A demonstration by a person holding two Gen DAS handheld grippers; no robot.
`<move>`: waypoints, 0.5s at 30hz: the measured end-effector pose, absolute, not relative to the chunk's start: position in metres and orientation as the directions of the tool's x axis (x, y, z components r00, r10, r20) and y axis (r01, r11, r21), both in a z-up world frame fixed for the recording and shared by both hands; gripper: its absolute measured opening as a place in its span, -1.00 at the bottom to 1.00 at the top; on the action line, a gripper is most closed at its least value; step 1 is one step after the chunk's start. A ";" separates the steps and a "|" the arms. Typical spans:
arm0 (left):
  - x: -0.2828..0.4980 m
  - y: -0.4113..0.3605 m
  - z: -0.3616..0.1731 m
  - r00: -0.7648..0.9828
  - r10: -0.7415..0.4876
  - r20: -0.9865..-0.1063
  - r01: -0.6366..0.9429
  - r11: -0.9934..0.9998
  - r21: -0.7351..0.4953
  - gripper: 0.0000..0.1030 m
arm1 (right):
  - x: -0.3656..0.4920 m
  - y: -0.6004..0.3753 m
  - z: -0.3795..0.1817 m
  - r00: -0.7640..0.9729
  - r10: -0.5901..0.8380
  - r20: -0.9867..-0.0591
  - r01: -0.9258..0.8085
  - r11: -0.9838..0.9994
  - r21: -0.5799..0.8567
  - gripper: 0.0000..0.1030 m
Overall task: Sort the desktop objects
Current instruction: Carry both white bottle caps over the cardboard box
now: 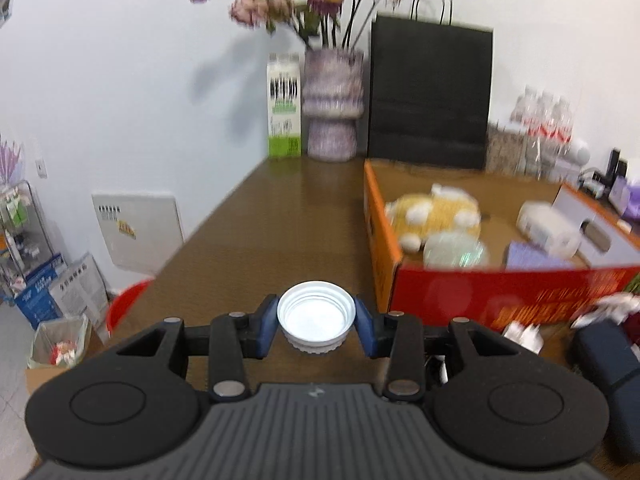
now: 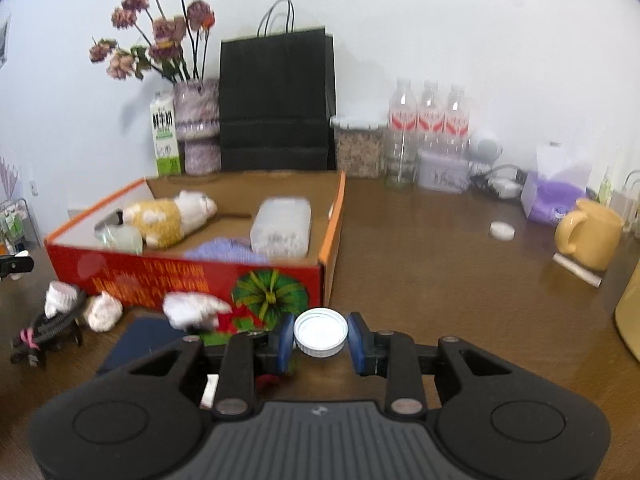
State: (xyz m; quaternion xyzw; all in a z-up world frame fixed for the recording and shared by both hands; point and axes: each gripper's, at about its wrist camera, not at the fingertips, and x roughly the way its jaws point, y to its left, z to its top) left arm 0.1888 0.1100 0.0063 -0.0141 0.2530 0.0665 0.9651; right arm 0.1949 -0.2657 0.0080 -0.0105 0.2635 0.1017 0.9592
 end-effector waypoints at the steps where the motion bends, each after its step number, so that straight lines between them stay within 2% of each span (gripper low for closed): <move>1: 0.187 0.108 0.013 0.873 0.116 -0.475 -0.129 0.992 0.005 -0.21 | 0.195 -0.265 0.013 0.847 0.192 -0.496 -0.202 0.979 0.034 -0.46; 10: 0.196 0.071 0.064 0.936 0.037 -0.350 -0.041 0.999 -0.003 -0.21 | 0.211 -0.238 0.064 0.887 0.255 -0.384 -0.260 0.965 0.040 -0.46; 15: 0.217 0.041 0.070 0.943 -0.012 -0.333 0.006 1.000 -0.018 -0.21 | 0.236 -0.216 0.080 0.888 0.282 -0.362 -0.279 0.958 0.063 -0.47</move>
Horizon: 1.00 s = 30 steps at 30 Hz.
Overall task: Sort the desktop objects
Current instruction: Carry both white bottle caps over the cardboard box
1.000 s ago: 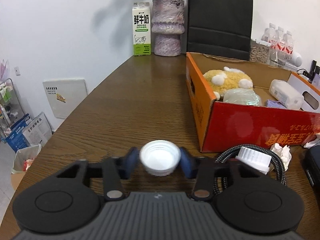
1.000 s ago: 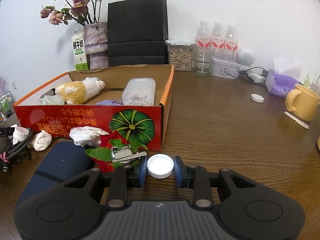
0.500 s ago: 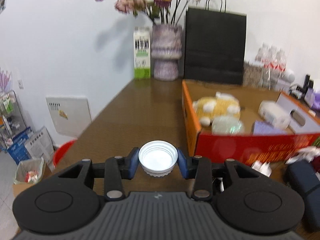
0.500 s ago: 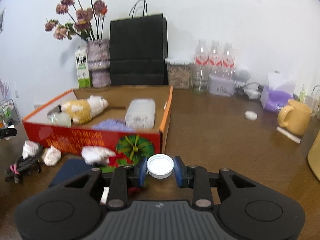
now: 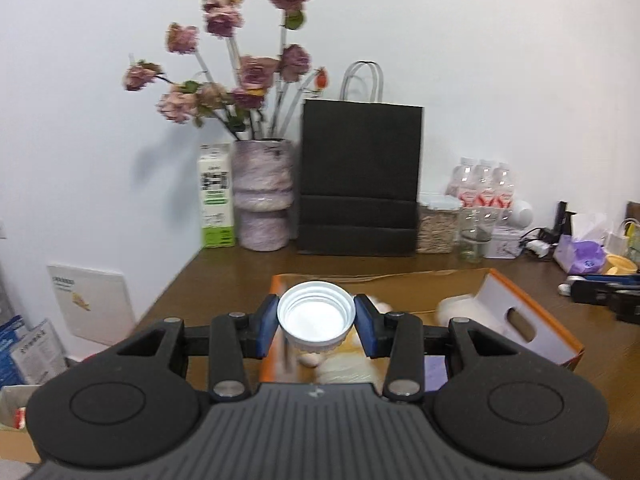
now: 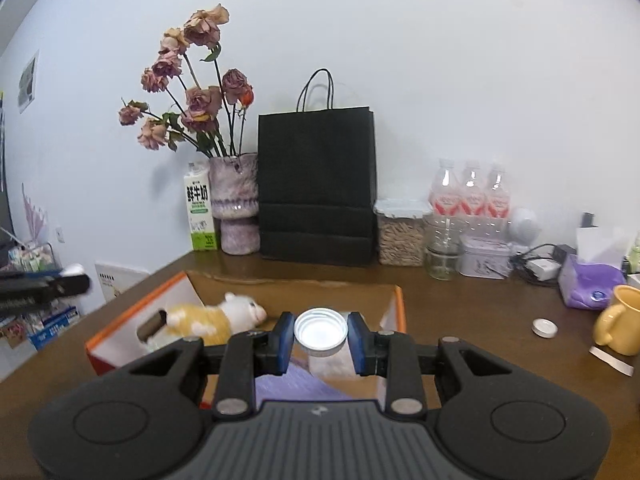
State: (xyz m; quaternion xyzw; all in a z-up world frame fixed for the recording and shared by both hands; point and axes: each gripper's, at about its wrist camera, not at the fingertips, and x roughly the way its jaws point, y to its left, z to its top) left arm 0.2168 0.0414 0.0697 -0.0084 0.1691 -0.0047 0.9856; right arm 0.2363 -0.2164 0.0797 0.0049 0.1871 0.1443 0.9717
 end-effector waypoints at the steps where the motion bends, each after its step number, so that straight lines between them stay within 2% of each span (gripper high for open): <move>1: 0.222 0.035 0.069 0.943 -0.021 -0.332 0.015 1.000 -0.021 -0.21 | 0.242 -0.213 0.080 0.887 0.286 -0.363 -0.281 0.957 0.068 -0.47; 10: 0.266 -0.001 0.046 0.931 -0.056 -0.361 0.035 0.997 -0.065 -0.20 | 0.287 -0.184 0.056 0.858 0.293 -0.422 -0.286 0.955 0.082 -0.46; 14: 0.283 -0.007 0.034 0.920 -0.031 -0.390 0.009 0.998 -0.058 -0.20 | 0.303 -0.175 0.043 0.857 0.270 -0.439 -0.281 0.959 0.041 -0.46; 23: 0.310 -0.018 0.003 0.885 -0.015 -0.465 0.010 1.000 -0.012 -0.20 | 0.328 -0.182 0.013 0.820 0.274 -0.503 -0.273 0.959 0.077 -0.46; 30: 0.313 -0.018 -0.012 0.864 -0.015 -0.503 0.022 1.000 0.009 -0.20 | 0.326 -0.178 0.004 0.811 0.255 -0.527 -0.273 0.961 0.045 -0.46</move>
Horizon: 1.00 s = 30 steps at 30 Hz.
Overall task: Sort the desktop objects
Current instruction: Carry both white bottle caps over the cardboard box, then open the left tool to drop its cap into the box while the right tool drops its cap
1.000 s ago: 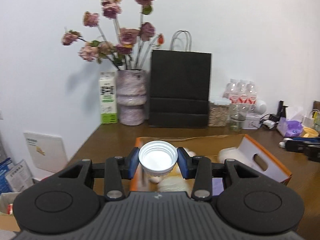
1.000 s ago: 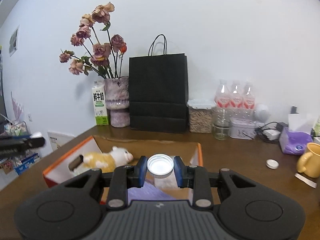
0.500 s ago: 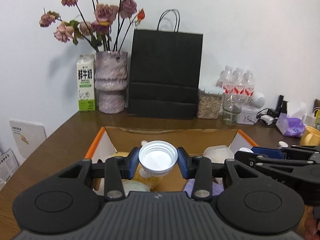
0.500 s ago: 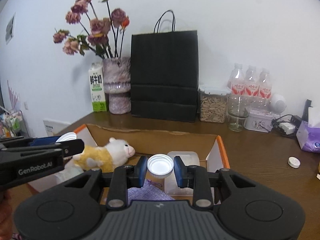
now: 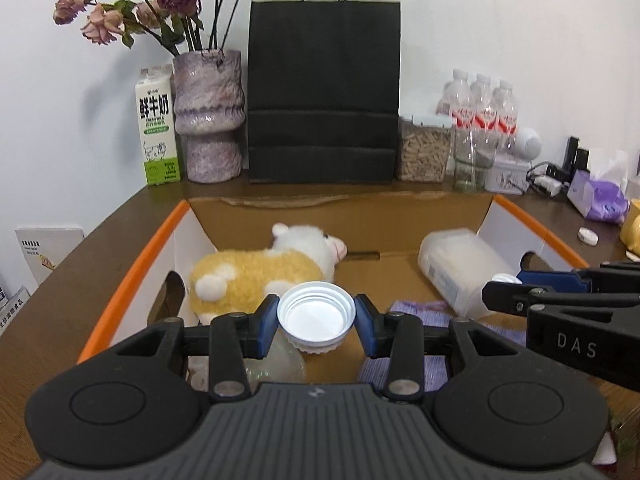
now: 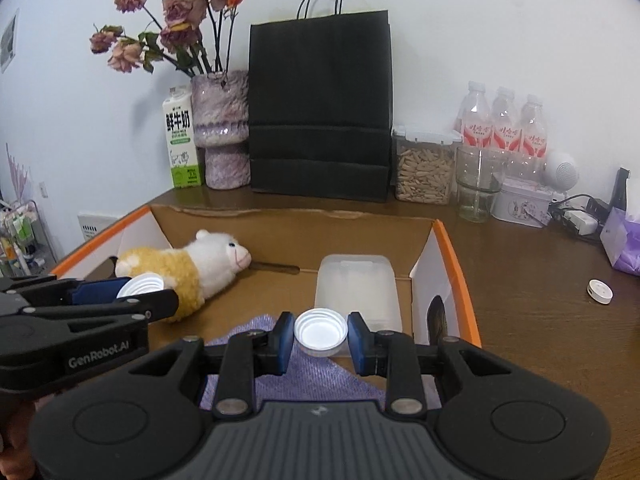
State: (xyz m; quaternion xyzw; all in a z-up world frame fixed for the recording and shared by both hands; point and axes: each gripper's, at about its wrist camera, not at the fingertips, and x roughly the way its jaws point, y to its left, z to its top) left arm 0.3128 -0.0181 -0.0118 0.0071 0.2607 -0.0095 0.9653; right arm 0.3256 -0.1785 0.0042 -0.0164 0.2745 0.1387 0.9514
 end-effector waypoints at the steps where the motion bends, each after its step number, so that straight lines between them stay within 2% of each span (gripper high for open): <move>1: 0.313 -0.018 -0.013 0.862 -0.016 -0.506 0.025 1.000 0.010 -0.20 | 0.326 -0.178 0.003 0.808 0.255 -0.531 -0.274 0.961 0.045 -0.46; 9: 0.312 -0.018 -0.016 0.859 -0.016 -0.512 0.031 0.999 0.021 -0.20 | 0.328 -0.175 -0.003 0.794 0.246 -0.555 -0.275 0.961 0.033 -0.46; 11: 0.312 -0.017 -0.016 0.861 -0.012 -0.508 0.026 0.999 0.021 -0.14 | 0.327 -0.175 -0.003 0.793 0.247 -0.556 -0.276 0.961 0.033 -0.46; 12: 0.311 -0.017 -0.016 0.863 -0.010 -0.504 0.022 1.000 0.018 -0.02 | 0.326 -0.175 -0.003 0.796 0.245 -0.554 -0.274 0.961 0.032 -0.42; 13: 0.310 -0.016 -0.015 0.865 -0.006 -0.501 0.017 1.000 0.016 0.13 | 0.325 -0.175 -0.003 0.798 0.242 -0.552 -0.271 0.962 0.030 -0.37; 14: 0.309 -0.015 -0.014 0.868 -0.004 -0.497 0.012 1.000 0.014 0.22 | 0.323 -0.176 -0.001 0.802 0.242 -0.546 -0.272 0.962 0.027 -0.21; 15: 0.307 -0.014 -0.013 0.872 -0.002 -0.490 0.008 1.000 0.012 0.41 | 0.321 -0.176 0.000 0.808 0.246 -0.536 -0.276 0.961 0.025 0.00; 16: 0.305 -0.014 -0.011 0.877 0.000 -0.480 0.006 1.000 0.011 0.53 | 0.318 -0.177 0.003 0.814 0.249 -0.525 -0.278 0.960 0.024 0.11; 18: 0.300 -0.012 -0.006 0.890 0.002 -0.455 0.000 1.000 0.005 0.60 | 0.312 -0.178 0.008 0.831 0.250 -0.498 -0.280 0.960 0.014 0.39; 19: 0.297 -0.011 -0.004 0.896 0.015 -0.443 -0.013 1.000 0.008 0.70 | 0.309 -0.178 0.011 0.841 0.244 -0.482 -0.274 0.962 0.008 0.44; 20: 0.295 -0.011 -0.002 0.901 0.033 -0.432 -0.029 0.999 0.014 0.77 | 0.307 -0.179 0.013 0.849 0.237 -0.471 -0.266 0.964 0.005 0.58; 21: 0.293 -0.010 -0.001 0.906 0.054 -0.419 -0.050 0.999 0.021 0.95 | 0.306 -0.182 0.014 0.856 0.231 -0.462 -0.257 0.966 0.008 0.73; 23: 0.289 -0.008 0.002 0.916 0.085 -0.391 -0.081 0.996 0.026 1.00 | 0.306 -0.186 0.017 0.862 0.230 -0.452 -0.246 0.969 0.024 0.91; 30: 0.285 -0.007 0.007 0.925 0.081 -0.372 -0.078 0.997 0.025 1.00 | 0.304 -0.190 0.019 0.867 0.237 -0.438 -0.245 0.969 0.040 0.96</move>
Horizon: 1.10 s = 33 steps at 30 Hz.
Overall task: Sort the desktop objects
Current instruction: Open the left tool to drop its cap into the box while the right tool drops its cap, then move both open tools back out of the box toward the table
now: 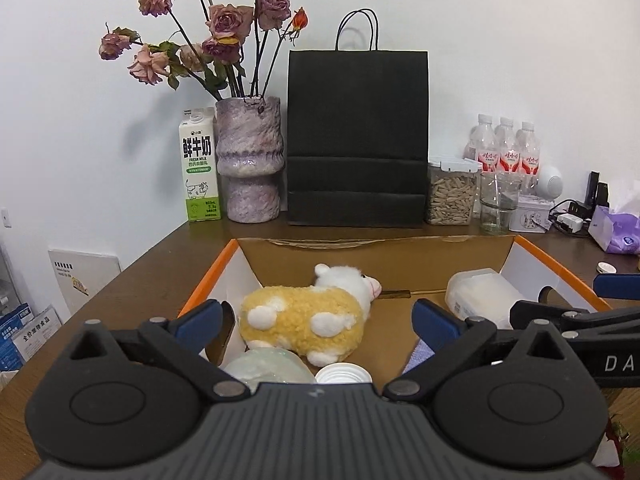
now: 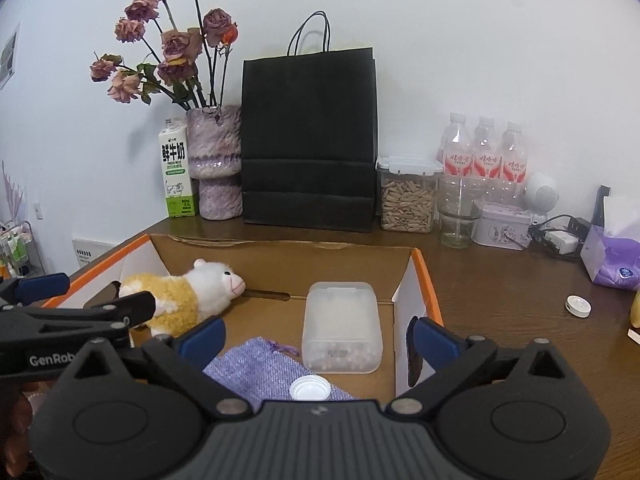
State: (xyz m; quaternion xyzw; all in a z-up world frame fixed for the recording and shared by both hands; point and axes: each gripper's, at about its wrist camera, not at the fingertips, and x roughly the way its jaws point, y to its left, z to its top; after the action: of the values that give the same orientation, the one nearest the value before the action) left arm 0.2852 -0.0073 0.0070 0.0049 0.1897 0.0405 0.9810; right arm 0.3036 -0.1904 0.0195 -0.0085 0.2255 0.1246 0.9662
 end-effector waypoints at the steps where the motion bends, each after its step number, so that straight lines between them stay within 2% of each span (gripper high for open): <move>1: 0.285 -0.007 0.007 0.925 0.082 -0.371 -0.078 0.997 0.026 1.00 | 0.303 -0.190 0.019 0.868 0.237 -0.437 -0.245 0.969 0.039 0.96; 18: 0.275 -0.004 0.022 0.935 0.078 -0.347 -0.078 0.997 0.011 1.00 | 0.290 -0.187 0.039 0.874 0.261 -0.410 -0.275 0.961 0.026 0.96; 33: 0.219 0.004 0.063 0.956 0.076 -0.282 -0.074 0.997 0.018 1.00 | 0.235 -0.192 0.076 0.896 0.265 -0.355 -0.285 0.959 -0.004 0.96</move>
State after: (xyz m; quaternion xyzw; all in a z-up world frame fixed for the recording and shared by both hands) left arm 0.2187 0.0044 0.0632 0.0037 0.1425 0.0380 0.9891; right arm 0.2351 -0.1921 0.0761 -0.0279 0.1786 0.1411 0.9734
